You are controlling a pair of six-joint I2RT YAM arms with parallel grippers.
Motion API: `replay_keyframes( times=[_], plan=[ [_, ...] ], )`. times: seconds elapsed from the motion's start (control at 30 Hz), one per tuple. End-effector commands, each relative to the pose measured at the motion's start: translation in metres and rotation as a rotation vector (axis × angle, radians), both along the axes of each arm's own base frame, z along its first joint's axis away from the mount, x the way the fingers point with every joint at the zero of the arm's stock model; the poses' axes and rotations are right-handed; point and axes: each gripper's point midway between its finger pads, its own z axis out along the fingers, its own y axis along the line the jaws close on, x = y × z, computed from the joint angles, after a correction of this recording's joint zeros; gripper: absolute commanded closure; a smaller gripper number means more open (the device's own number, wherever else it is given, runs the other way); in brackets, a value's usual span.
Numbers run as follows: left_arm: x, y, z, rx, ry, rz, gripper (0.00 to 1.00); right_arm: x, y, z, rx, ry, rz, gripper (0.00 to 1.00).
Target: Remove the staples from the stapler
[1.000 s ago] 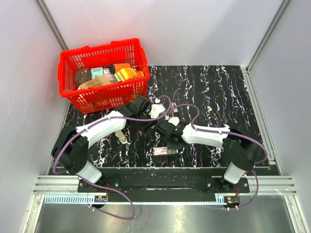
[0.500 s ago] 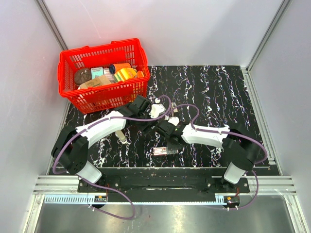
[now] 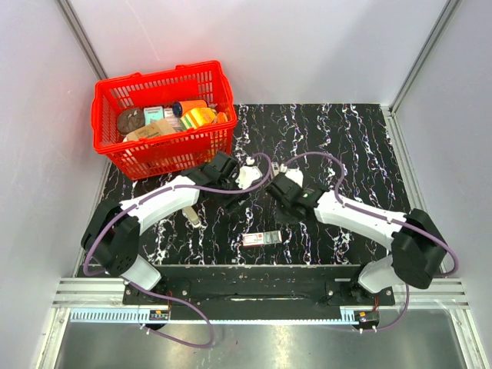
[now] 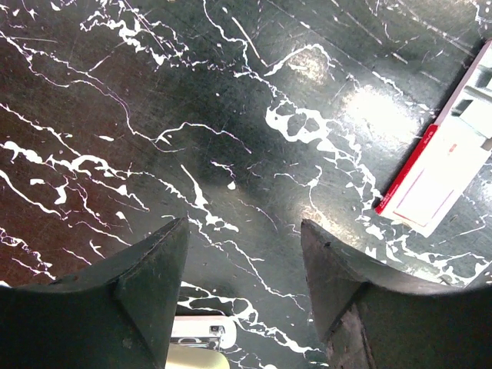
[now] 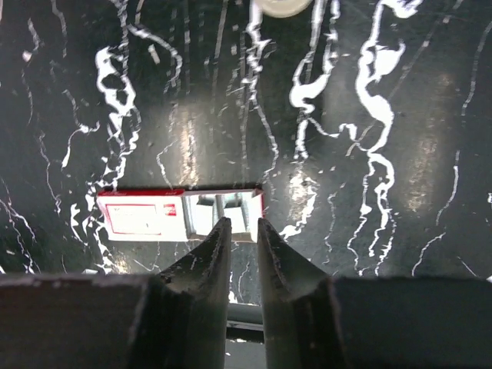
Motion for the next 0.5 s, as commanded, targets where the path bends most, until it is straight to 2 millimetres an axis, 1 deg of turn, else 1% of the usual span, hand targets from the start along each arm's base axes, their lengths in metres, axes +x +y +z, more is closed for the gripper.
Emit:
replay_keyframes(
  times=[0.0, 0.03, 0.13, 0.17, 0.2, 0.3, 0.4, 0.47],
  plan=[
    [-0.003, 0.002, -0.009, 0.016, -0.006, -0.067, 0.36, 0.003, -0.016, -0.014, 0.064, 0.052, -0.041, 0.76],
    [-0.006, 0.004, -0.013, 0.024, 0.002, -0.082, 0.36, 0.000, -0.019, -0.022, 0.082, 0.080, -0.046, 0.77],
    [-0.011, 0.008, -0.022, 0.044, 0.007, -0.115, 0.37, -0.002, -0.017, -0.032, 0.179, 0.129, -0.064, 0.80],
    [-0.012, 0.008, -0.025, 0.051, 0.005, -0.124, 0.37, 0.001, -0.017, -0.032, 0.214, 0.127, -0.074, 0.81],
    [-0.013, 0.009, -0.029, 0.062, 0.005, -0.133, 0.37, -0.003, -0.013, -0.033, 0.256, 0.156, -0.071, 0.81],
    [-0.016, 0.008, -0.036, 0.081, -0.005, -0.155, 0.37, -0.006, -0.012, -0.037, 0.337, 0.194, -0.094, 0.79],
    [-0.018, 0.002, -0.042, 0.081, -0.009, -0.171, 0.37, -0.006, -0.010, -0.039, 0.436, 0.224, -0.135, 0.76],
    [-0.021, -0.003, -0.045, 0.079, -0.012, -0.186, 0.37, -0.008, -0.009, -0.046, 0.479, 0.256, -0.162, 0.76]
  ],
)
